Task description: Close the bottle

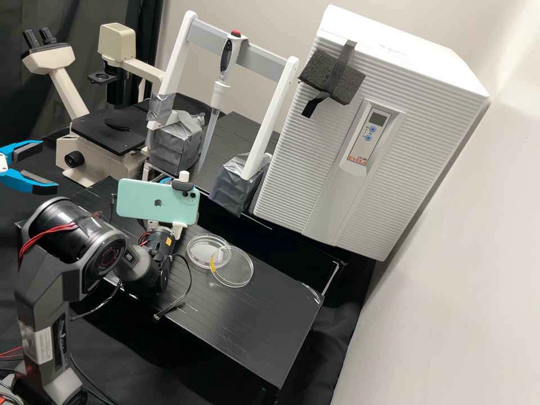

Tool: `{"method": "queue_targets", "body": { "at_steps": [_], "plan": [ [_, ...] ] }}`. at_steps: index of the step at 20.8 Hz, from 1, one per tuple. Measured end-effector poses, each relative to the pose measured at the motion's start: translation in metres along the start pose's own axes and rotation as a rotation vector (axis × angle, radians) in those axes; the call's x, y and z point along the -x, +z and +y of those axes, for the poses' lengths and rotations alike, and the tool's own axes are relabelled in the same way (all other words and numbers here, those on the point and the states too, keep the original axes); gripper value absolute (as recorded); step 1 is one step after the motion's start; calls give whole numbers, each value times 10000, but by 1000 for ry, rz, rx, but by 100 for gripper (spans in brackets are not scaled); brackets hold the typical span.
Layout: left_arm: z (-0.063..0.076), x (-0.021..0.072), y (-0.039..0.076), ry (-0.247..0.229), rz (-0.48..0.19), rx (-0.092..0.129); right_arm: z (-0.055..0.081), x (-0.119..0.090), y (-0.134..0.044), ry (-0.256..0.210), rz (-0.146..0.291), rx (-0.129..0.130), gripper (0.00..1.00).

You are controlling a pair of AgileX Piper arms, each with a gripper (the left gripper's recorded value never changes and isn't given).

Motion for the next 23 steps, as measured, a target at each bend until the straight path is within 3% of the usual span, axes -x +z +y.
{"method": "queue_targets", "body": {
  "at_steps": [6,11,23],
  "plan": [
    [0,0,0,0,0,0,-38,-14,51,-10,-17,9,0],
    [0,0,0,0,0,0,-36,-29,92,7,-38,-10,0],
    [0,0,0,0,0,0,-46,-32,105,4,-43,-13,0]
  ]
}}
